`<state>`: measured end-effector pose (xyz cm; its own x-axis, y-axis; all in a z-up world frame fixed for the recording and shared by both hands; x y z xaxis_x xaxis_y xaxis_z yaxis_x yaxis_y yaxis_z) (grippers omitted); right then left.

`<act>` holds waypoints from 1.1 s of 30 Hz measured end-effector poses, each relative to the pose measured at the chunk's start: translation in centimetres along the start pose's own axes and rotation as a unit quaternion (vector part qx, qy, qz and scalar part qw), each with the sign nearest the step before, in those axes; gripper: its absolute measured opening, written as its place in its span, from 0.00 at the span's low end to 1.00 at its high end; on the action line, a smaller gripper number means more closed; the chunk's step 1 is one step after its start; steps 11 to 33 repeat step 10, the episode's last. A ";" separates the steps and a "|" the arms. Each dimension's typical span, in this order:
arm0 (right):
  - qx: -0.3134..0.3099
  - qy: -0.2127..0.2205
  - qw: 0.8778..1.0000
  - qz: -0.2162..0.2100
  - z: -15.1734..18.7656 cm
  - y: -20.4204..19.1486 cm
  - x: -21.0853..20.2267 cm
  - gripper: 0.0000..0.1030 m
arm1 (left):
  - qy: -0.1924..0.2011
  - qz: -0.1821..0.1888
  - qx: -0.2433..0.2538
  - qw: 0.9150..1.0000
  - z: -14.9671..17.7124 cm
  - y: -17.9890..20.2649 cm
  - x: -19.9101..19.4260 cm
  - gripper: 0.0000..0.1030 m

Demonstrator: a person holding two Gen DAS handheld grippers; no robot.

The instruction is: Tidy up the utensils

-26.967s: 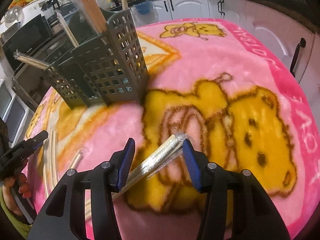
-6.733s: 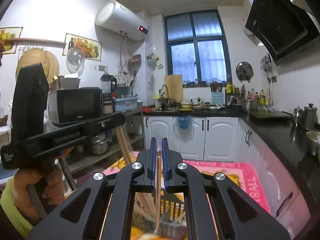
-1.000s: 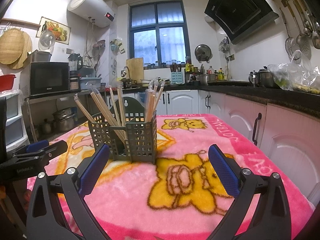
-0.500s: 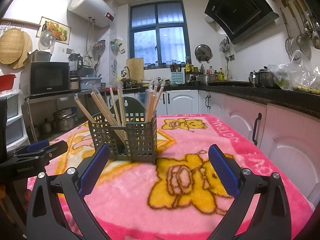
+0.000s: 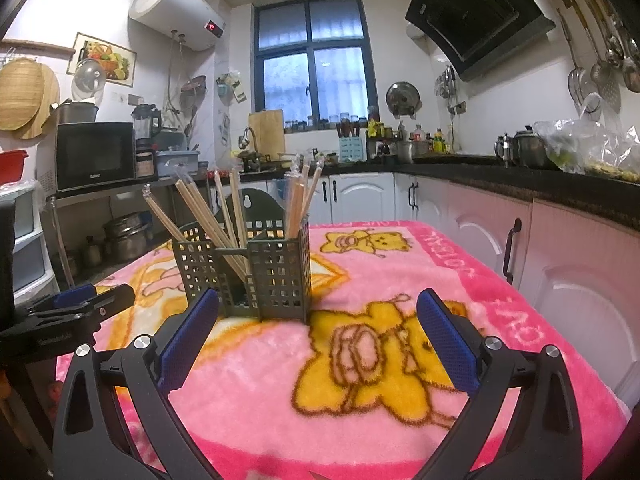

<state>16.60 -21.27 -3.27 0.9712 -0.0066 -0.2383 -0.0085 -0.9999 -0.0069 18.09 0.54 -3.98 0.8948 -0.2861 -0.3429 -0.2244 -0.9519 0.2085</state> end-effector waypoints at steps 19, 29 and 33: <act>-0.034 -0.274 0.954 0.121 2.5 8.3 12.1 0.94 | -0.105 -0.131 -0.021 0.986 -3.1 -10.0 2.0 0.90; -0.034 -0.274 0.954 0.121 2.5 8.3 12.1 0.94 | -0.105 -0.131 -0.021 0.986 -3.1 -10.0 2.0 0.90; -0.034 -0.274 0.954 0.121 2.5 8.3 12.1 0.94 | -0.105 -0.131 -0.021 0.986 -3.1 -10.0 2.0 0.90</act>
Point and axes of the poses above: each gripper's, at about its wrist camera, not at the fingertips, and x roughly the way its jaws point, y to its right, z to its underside, the point moved 7 cm from there along x, roughly the way its jaws point, and after that the axes turned 12 degrees about z, right-handed, at the moved point
